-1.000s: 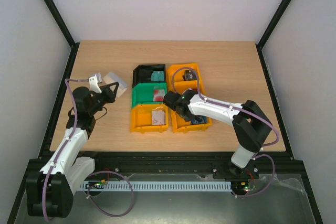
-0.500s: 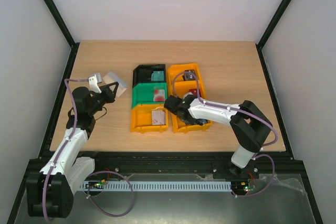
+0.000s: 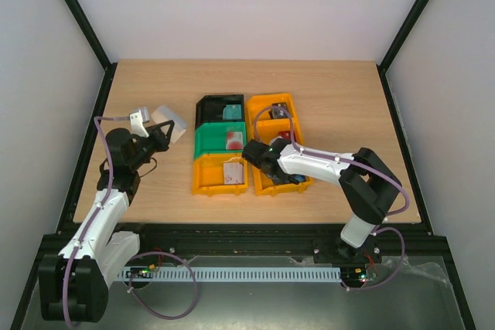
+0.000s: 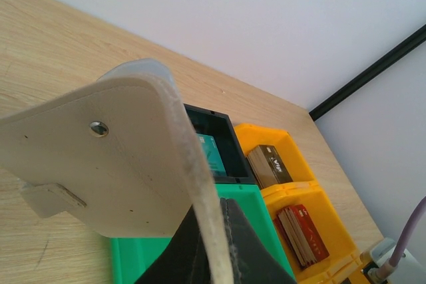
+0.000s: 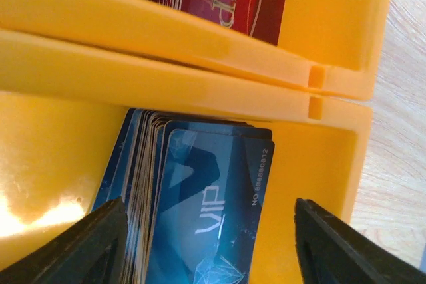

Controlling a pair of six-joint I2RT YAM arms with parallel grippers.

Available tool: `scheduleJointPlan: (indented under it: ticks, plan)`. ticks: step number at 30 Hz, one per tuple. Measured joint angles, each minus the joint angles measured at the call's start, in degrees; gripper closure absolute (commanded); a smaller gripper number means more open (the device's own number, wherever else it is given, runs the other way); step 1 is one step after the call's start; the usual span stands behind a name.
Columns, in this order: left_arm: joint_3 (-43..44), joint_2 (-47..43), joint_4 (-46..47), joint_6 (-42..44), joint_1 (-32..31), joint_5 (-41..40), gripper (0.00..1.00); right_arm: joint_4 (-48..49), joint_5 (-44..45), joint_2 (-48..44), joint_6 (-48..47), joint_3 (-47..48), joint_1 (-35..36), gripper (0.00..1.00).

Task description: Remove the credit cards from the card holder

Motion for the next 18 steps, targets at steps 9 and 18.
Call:
scheduleJointPlan:
  ticks: [9,18]
  plan:
    - [0.00,0.00,-0.04,0.02,0.15,0.04,0.98,-0.46,-4.13,-0.35,-2.25,5.18,0.02,0.15]
    - [2.78,1.70,-3.69,3.39,0.22,0.09,0.98,5.20,-13.25,-8.83,-7.13,11.17,-0.02,0.08]
